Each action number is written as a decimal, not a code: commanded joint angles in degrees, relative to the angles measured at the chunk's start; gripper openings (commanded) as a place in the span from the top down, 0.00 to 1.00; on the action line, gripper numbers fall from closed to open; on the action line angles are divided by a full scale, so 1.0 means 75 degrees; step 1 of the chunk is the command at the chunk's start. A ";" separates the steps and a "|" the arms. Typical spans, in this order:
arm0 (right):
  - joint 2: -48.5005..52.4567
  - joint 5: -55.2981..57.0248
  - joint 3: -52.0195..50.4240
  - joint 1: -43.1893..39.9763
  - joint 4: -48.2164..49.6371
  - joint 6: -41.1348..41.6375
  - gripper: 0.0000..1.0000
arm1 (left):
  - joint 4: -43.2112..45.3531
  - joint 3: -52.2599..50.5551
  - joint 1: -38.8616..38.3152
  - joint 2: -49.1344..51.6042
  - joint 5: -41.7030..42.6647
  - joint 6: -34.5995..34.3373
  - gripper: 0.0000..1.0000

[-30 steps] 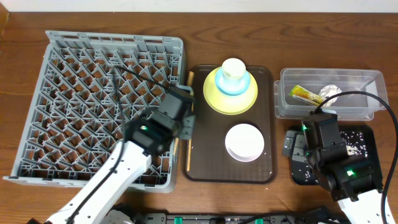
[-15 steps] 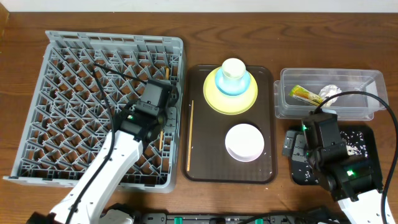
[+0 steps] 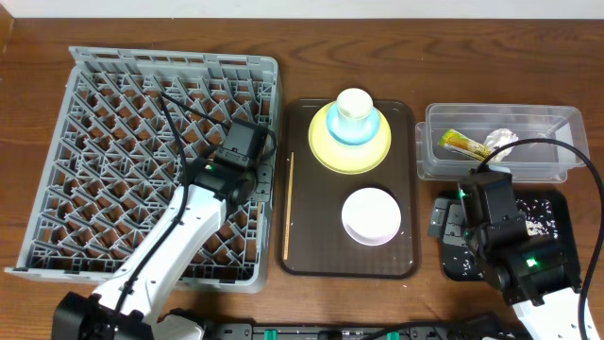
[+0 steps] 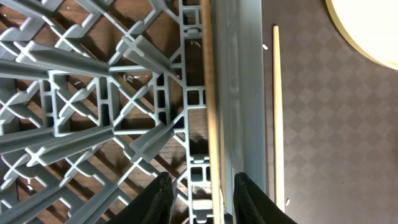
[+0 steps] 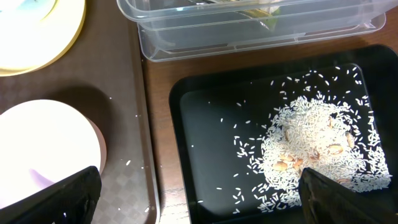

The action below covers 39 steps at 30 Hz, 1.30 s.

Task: Sort waste into correct bins and load items into the dishwasher
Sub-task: 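Carry the chopstick left and insert it upright into a rack slot, then move the left gripper back and grasp the second wooden chopstick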

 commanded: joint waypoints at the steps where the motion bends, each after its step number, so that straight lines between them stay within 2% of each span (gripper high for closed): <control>1: 0.0015 0.0079 0.0085 -0.0064 0.0000 -0.0020 0.01 | -0.0035 0.0096 0.0015 -0.0341 0.0000 -0.0274 0.66; 6: 0.0015 0.0079 0.0085 -0.0064 0.0000 -0.0020 0.01 | -0.0114 0.0096 -0.0131 -0.0889 0.0618 -0.0513 0.66; 10: 0.0015 0.0082 0.0085 -0.0064 0.0000 -0.0020 0.01 | -0.0128 0.0093 -0.0388 -0.1148 0.1233 -0.1061 0.66; 16: 0.0015 0.0082 0.0085 -0.0064 0.0000 -0.0020 0.01 | 0.0023 0.0067 -0.1236 -0.0918 0.1209 -0.1399 0.78; 20: 0.0015 0.0082 0.0085 -0.0064 0.0000 -0.0020 0.01 | 0.0154 0.0064 -0.1813 -0.0557 0.0592 -0.1591 0.79; 22: 0.0015 0.0082 0.0085 -0.0064 0.0000 -0.0020 0.01 | 0.0207 0.0061 -0.2052 -0.0338 0.0131 -0.1853 0.77; 28: 0.0015 0.0082 0.0085 -0.0064 0.0000 -0.0020 0.01 | 0.0478 0.0061 -0.2457 0.0530 -0.0848 -0.2305 0.63; 39: 0.0015 0.0079 0.0085 -0.0064 0.0000 -0.0020 0.01 | 0.1008 0.0061 -0.2477 0.2046 -0.1271 -0.2273 0.59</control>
